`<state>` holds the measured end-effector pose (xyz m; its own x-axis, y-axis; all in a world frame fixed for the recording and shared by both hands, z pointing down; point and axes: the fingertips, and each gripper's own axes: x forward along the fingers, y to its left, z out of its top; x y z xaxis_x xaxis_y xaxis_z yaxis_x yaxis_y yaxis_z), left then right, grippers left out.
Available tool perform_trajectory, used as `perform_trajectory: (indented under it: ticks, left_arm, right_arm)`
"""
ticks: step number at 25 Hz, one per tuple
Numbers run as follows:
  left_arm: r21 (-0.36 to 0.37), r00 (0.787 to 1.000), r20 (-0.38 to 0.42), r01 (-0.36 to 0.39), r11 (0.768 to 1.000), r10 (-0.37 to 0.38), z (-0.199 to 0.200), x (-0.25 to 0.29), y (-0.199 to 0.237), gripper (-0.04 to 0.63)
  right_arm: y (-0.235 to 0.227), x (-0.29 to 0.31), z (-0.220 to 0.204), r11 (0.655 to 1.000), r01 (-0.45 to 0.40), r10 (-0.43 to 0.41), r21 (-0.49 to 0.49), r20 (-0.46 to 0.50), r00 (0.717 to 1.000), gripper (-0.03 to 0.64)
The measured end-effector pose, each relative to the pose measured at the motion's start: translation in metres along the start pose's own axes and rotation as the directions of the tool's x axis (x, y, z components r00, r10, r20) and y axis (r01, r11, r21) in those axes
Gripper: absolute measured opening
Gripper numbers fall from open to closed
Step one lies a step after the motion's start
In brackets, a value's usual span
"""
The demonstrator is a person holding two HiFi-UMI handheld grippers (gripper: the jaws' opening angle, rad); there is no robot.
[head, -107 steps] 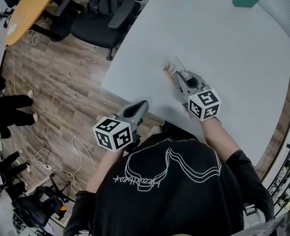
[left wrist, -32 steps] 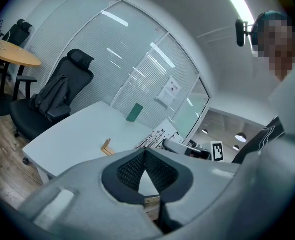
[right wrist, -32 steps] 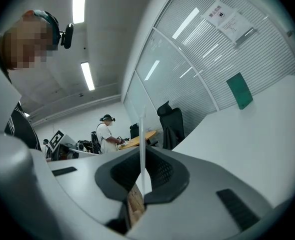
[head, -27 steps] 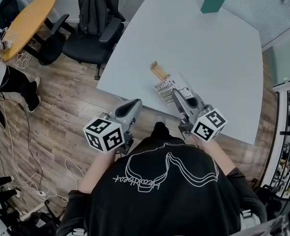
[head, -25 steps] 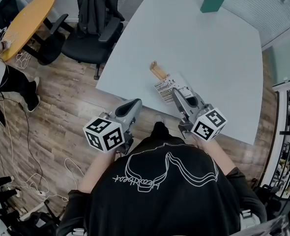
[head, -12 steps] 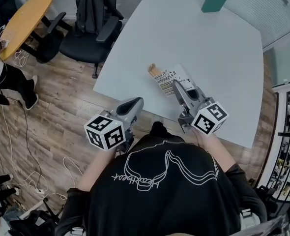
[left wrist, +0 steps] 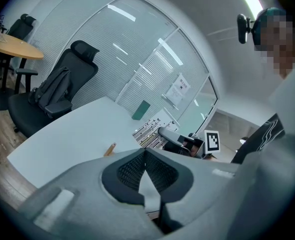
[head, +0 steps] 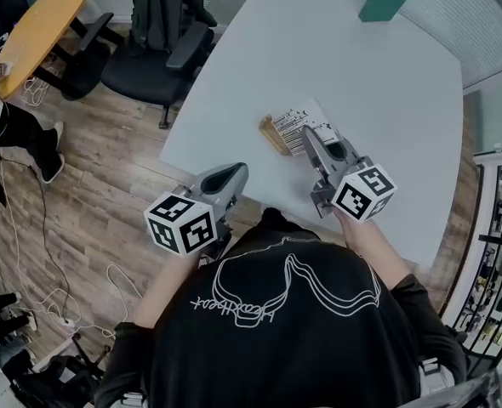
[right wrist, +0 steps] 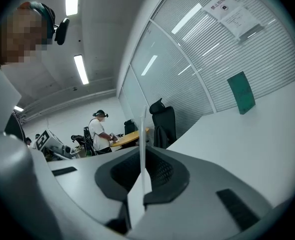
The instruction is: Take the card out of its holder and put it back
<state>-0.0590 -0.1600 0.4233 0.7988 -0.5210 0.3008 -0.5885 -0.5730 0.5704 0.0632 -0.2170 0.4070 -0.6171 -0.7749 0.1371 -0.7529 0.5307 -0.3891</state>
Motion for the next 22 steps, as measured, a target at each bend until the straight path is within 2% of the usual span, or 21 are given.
perform_trajectory:
  ticks: [6, 12, 22]
  left_arm:
    - [-0.024, 1.0, -0.004, -0.016, 1.0, 0.016, 0.001, -0.001, 0.0, 0.012]
    - [-0.054, 0.999, -0.019, -0.049, 0.997, 0.048, 0.01, 0.026, 0.033, 0.012]
    - [-0.073, 0.997, -0.029, -0.073, 0.995, 0.071, 0.001, 0.031, 0.042, 0.012]
  right_arm:
    - [-0.008, 0.008, -0.006, 0.999, 0.015, -0.018, -0.051, -0.054, 0.998, 0.023]
    - [-0.045, 0.048, -0.025, 0.996, 0.014, -0.024, -0.088, -0.117, 0.993, 0.023]
    - [-0.054, 0.058, -0.047, 0.992, 0.002, -0.02, -0.123, -0.15, 0.989, 0.023]
